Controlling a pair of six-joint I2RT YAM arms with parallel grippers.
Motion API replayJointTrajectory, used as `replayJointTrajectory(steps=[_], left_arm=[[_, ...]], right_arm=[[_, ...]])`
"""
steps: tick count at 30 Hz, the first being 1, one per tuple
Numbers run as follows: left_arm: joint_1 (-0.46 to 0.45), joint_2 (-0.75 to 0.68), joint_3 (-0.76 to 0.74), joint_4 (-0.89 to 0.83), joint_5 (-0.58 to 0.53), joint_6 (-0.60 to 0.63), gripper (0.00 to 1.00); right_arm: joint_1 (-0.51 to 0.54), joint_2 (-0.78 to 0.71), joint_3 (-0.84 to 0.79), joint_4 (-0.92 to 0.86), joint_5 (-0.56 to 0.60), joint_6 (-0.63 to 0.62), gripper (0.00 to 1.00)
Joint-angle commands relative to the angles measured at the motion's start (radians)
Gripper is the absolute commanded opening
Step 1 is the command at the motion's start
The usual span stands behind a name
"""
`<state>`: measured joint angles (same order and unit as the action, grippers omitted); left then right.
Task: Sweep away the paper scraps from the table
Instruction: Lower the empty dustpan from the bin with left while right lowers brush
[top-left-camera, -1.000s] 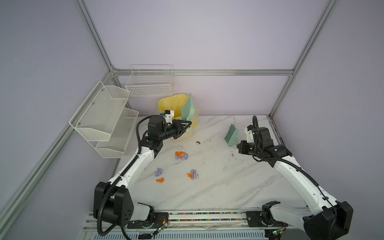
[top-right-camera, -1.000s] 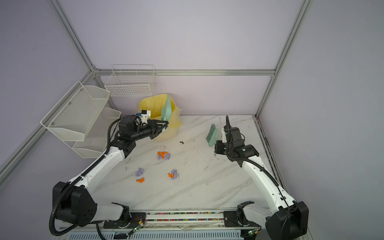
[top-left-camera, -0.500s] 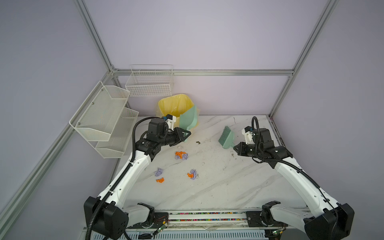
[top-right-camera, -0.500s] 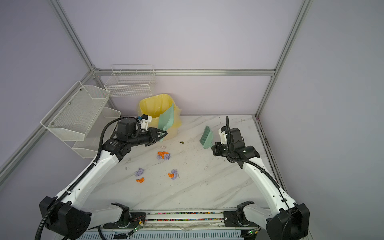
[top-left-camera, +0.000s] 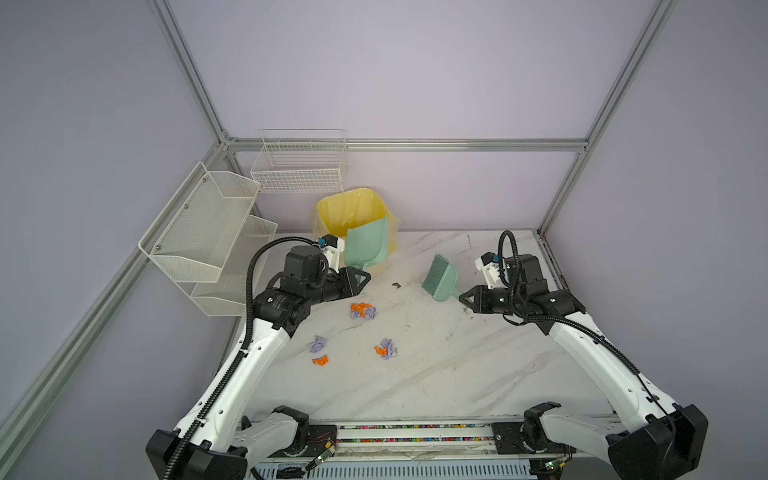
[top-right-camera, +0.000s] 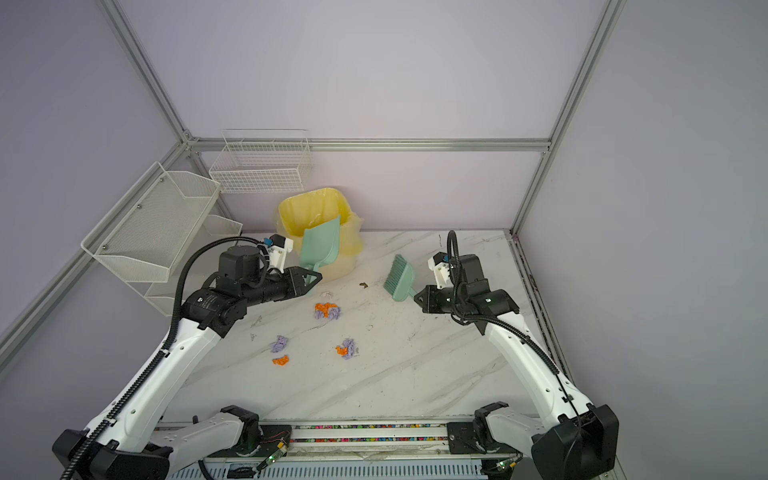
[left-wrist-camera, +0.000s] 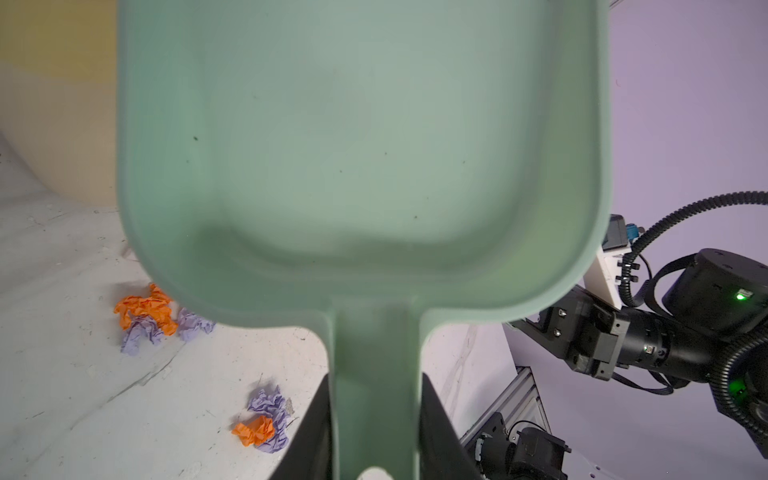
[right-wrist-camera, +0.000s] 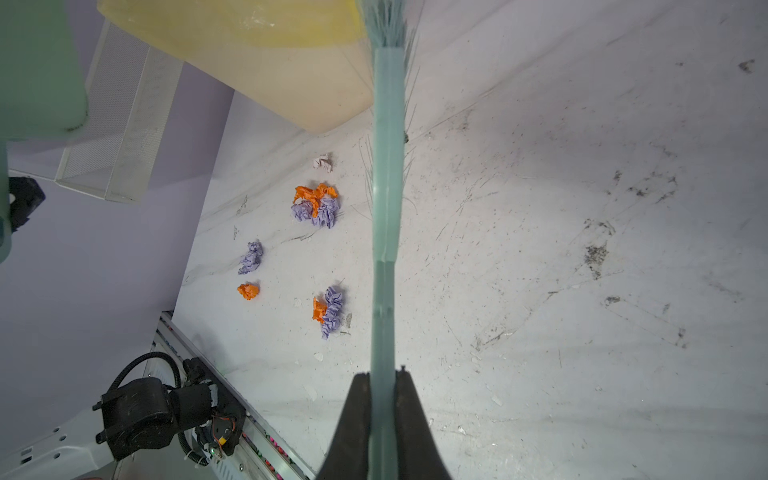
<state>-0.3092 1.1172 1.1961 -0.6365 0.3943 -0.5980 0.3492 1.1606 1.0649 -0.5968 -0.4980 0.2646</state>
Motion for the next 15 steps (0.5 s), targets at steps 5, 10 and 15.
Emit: replayJointTrajectory(steps=[5,10,15], left_arm=[[-0.005,-0.046,-0.039,-0.094,-0.088,0.07,0.14],[-0.011,-0.06,-0.1,-0.107,-0.103,0.061,0.14],[-0.014,-0.076,-0.158,-0.127,-0.182,0.052,0.14]], right_arm=[[0.073,0.015,0.006,0.01,-0.02,0.0,0.0],[0.153,0.029,0.048,-0.012,0.024,0.027,0.0],[0.189,0.025,0.077,-0.056,0.053,0.038,0.0]])
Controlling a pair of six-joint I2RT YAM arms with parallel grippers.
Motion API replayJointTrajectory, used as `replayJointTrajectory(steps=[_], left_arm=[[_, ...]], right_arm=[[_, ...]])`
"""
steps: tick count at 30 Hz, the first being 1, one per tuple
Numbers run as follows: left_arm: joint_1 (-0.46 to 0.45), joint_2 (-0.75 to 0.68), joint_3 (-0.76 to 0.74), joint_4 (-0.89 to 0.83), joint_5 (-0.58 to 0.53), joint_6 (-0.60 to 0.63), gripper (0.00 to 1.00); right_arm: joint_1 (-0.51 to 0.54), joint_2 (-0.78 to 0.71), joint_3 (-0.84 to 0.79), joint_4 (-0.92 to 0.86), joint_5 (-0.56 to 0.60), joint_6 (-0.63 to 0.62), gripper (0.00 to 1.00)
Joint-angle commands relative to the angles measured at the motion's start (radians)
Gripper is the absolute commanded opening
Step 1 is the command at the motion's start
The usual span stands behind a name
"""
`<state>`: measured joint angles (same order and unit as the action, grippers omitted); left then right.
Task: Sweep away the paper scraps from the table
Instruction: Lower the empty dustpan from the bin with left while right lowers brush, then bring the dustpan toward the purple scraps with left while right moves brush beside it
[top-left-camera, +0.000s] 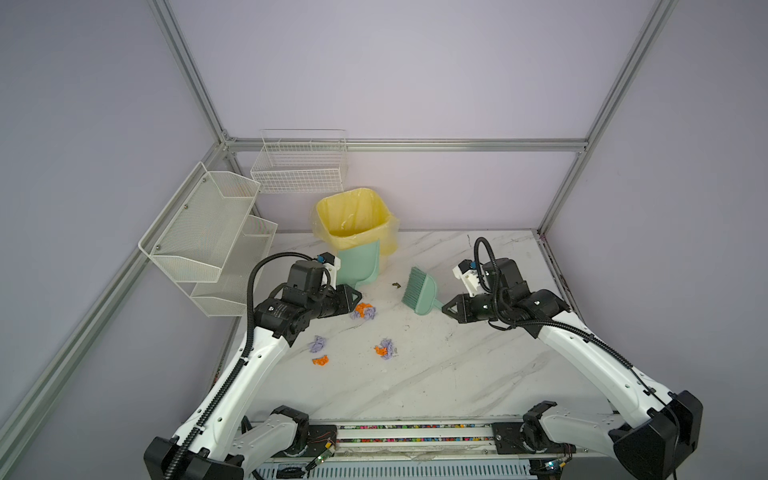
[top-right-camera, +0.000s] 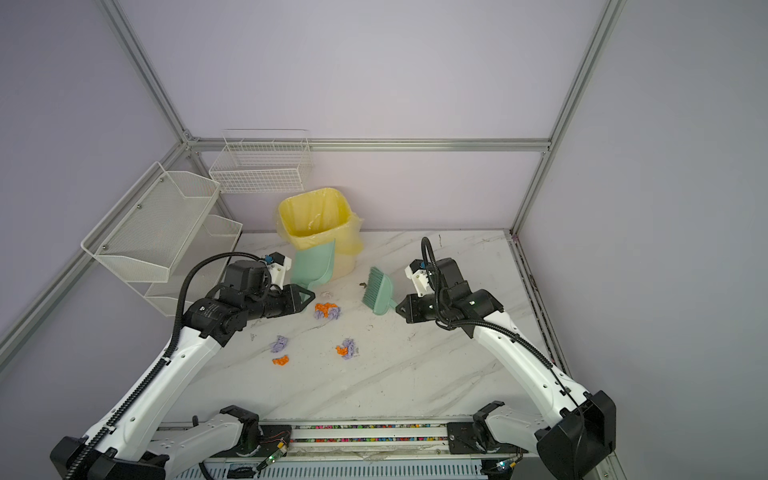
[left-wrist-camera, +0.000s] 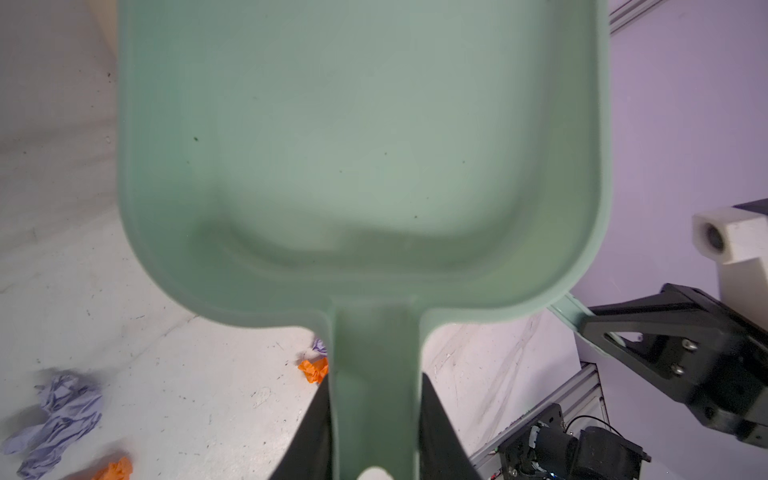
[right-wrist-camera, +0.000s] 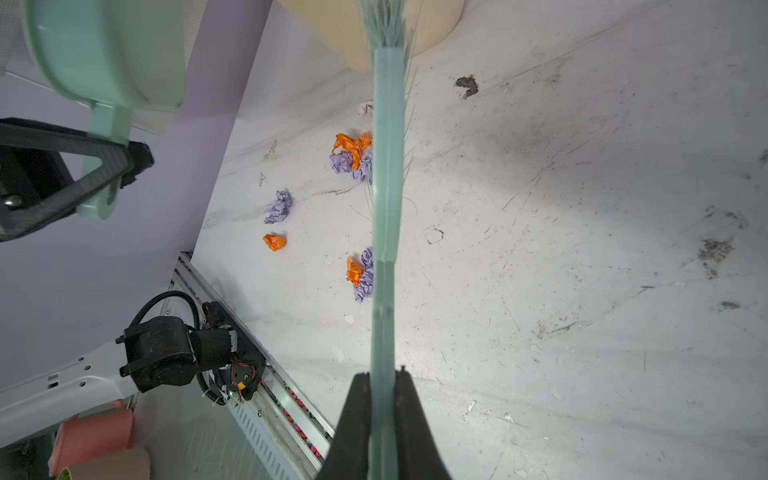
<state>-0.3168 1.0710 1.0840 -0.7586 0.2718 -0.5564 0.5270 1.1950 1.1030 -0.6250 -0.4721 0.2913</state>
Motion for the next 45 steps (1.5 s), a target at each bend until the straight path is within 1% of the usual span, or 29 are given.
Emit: replayJointTrajectory(steps=[1,6,8,11,19,26,33,37,45], left_arm=[[-0.005,-0.038,-0.061,-0.005,-0.071,0.006,0.14],[-0.009,-0.057,-0.105,-0.012,-0.095,0.002,0.14],[-0.012,-0.063,-0.122,-0.019,-0.112,0.002,0.14],[-0.012,-0.056,-0.129,-0.054,-0.162,0.002,0.14],[-0.012,-0.03,-0.138,-0.07,-0.205,-0.003,0.14],[-0.012,-0.005,-0.113,-0.071,-0.226,-0.005,0.14],[-0.012,0.036,-0.099,-0.057,-0.224,-0.001,0.14],[-0.011,0.053,-0.092,-0.042,-0.237,0.003,0.14],[-0.013,0.064,-0.117,-0.011,-0.267,-0.011,0.14]], right_arm=[[0.014,-0.01,0.042,-0.037,0.033,0.012,0.0],[0.028,-0.017,0.047,-0.052,0.044,0.037,0.0],[0.037,-0.029,0.032,-0.038,0.03,0.054,0.0],[0.05,-0.045,0.002,-0.017,0.013,0.099,0.0],[0.145,-0.085,-0.059,0.021,0.038,0.213,0.0],[0.227,-0.079,-0.091,0.053,0.048,0.268,0.0],[0.327,-0.035,-0.084,0.095,0.072,0.328,0.0],[0.382,0.027,-0.076,0.09,0.099,0.358,0.0],[0.431,0.128,-0.049,0.089,0.092,0.373,0.0]])
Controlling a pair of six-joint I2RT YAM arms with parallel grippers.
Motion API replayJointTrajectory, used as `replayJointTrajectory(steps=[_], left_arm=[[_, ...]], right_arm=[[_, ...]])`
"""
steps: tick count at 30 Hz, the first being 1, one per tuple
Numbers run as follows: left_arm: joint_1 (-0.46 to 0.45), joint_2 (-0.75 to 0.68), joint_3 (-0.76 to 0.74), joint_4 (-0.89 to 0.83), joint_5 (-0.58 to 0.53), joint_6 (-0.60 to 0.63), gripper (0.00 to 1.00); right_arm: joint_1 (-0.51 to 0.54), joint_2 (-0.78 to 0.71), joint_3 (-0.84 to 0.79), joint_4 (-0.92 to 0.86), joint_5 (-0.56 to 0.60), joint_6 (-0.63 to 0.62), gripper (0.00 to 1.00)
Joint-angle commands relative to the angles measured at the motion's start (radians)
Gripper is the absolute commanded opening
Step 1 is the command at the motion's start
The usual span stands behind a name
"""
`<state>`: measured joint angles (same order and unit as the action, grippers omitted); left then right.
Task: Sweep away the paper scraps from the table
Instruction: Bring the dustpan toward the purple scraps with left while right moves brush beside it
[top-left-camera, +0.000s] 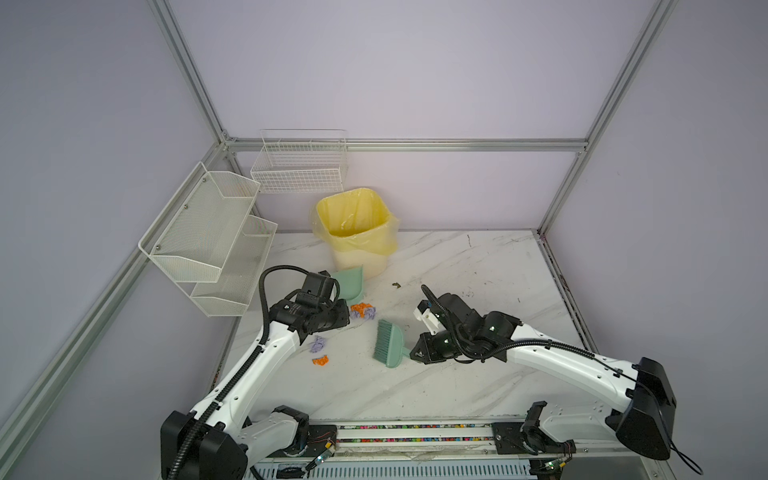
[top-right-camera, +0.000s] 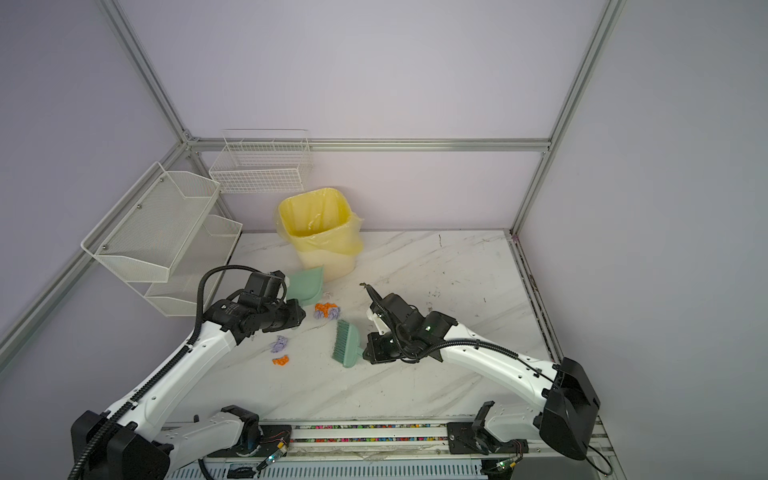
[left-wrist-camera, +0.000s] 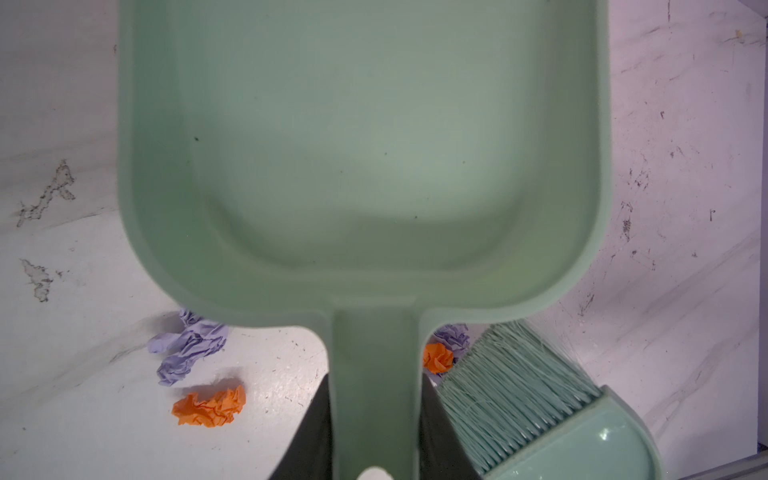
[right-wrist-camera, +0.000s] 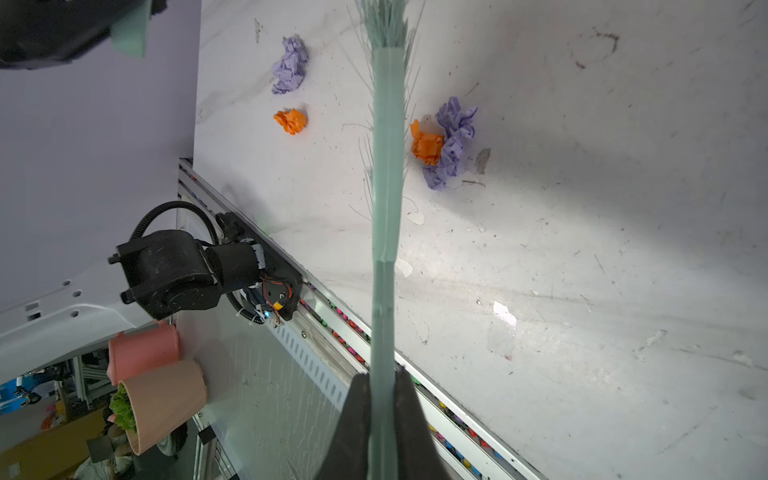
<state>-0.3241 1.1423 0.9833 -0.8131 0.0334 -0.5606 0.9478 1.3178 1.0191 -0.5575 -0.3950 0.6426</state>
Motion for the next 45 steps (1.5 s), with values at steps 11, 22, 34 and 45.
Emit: replayJointTrajectory(steps=[11,22,34,45], left_arm=[[-0.005,-0.051,-0.064,0.049,-0.021,-0.009,0.14],[-0.006,-0.046,-0.057,0.047,0.025,-0.018,0.15],[-0.14,-0.012,-0.049,0.057,0.011,-0.071,0.15],[-0.313,0.071,0.008,0.11,-0.032,-0.133,0.14]], right_arm=[[0.013,0.092,0.044,0.051,0.005,0.055,0.0],[0.005,0.178,0.086,-0.131,0.113,0.006,0.0],[-0.155,0.144,0.041,-0.245,0.232,-0.127,0.0],[-0.382,0.061,0.005,-0.337,0.288,-0.279,0.0]])
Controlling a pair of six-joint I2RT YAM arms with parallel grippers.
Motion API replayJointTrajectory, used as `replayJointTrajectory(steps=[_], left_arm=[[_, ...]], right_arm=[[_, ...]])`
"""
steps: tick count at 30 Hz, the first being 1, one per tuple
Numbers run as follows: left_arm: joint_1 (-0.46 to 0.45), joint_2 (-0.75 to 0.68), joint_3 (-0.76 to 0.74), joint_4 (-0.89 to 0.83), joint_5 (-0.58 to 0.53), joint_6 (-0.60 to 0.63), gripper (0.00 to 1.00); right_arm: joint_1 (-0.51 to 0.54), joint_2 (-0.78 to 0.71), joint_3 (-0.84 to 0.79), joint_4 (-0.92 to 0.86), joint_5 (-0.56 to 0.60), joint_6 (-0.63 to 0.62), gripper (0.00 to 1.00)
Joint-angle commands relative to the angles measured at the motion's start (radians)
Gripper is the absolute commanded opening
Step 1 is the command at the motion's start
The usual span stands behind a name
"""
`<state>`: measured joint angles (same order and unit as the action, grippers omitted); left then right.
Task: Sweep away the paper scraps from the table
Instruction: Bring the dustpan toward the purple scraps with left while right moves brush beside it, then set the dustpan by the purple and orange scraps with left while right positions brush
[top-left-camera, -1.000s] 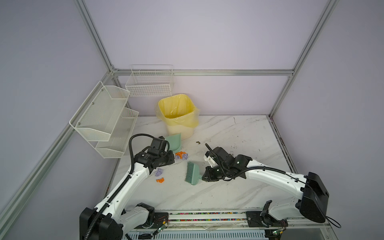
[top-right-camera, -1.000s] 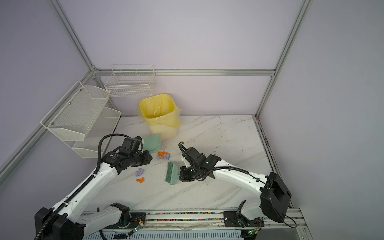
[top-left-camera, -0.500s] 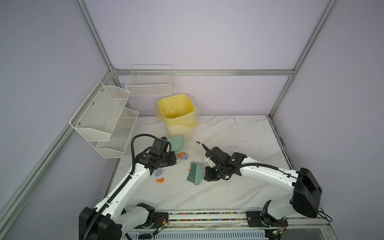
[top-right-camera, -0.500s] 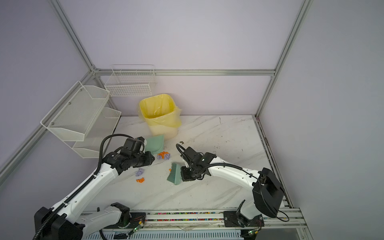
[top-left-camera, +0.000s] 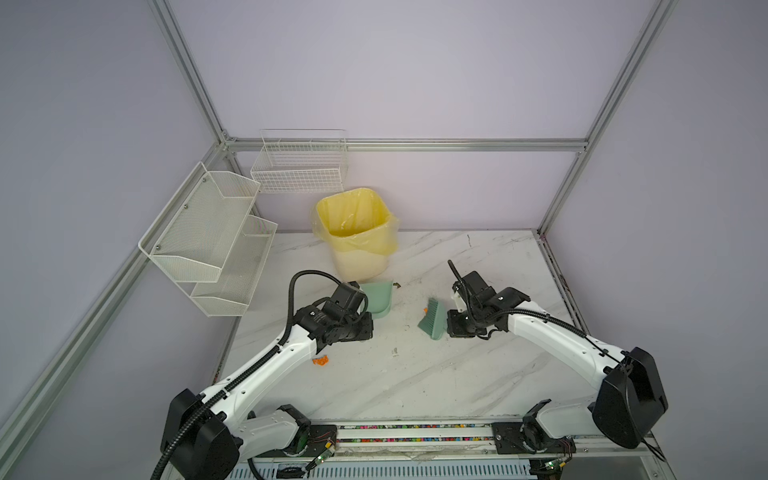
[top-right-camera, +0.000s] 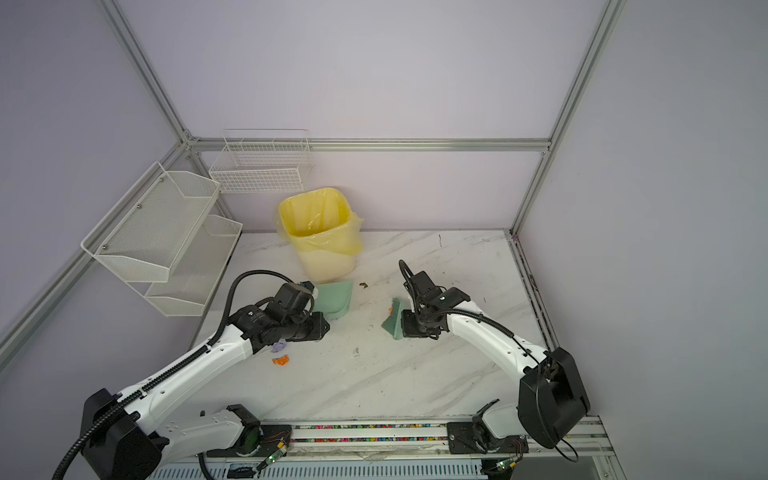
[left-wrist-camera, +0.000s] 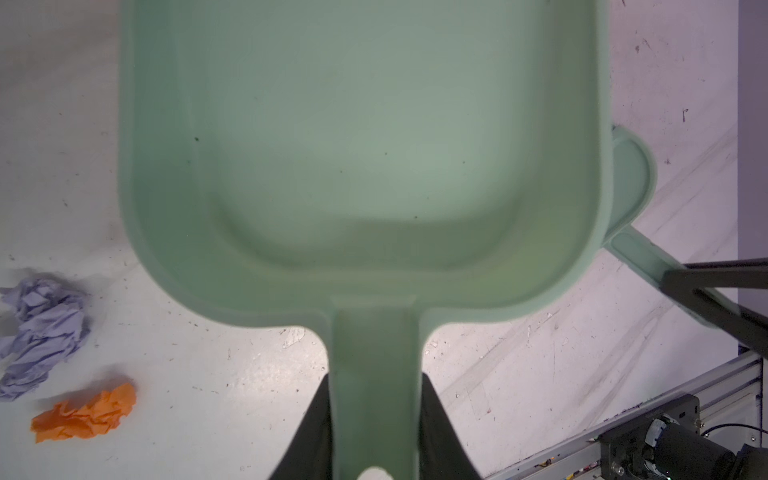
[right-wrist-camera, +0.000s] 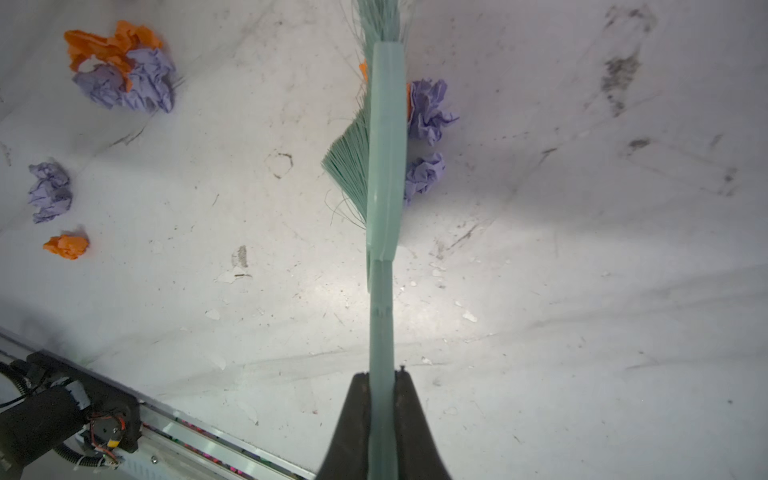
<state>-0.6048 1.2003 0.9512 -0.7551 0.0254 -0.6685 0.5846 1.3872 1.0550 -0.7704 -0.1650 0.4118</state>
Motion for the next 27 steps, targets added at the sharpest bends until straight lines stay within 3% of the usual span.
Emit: replayJointTrajectory(steps=[1,12,27], left_arm=[[-0.045,0.025,0.046,0.058,-0.025,-0.028,0.15],[-0.088,0.12,0.083,0.085,-0.03,-0.018,0.15],[-0.135,0.142,0.107,0.082,-0.007,0.011,0.15]], right_arm=[[-0.025,-0.009,-0.024,-0.125,0.044,-0.047,0.0],[-0.029,-0.088,0.098,-0.128,-0.11,0.014,0.0],[-0.03,-0.046,0.226,-0.199,0.029,0.019,0.0]])
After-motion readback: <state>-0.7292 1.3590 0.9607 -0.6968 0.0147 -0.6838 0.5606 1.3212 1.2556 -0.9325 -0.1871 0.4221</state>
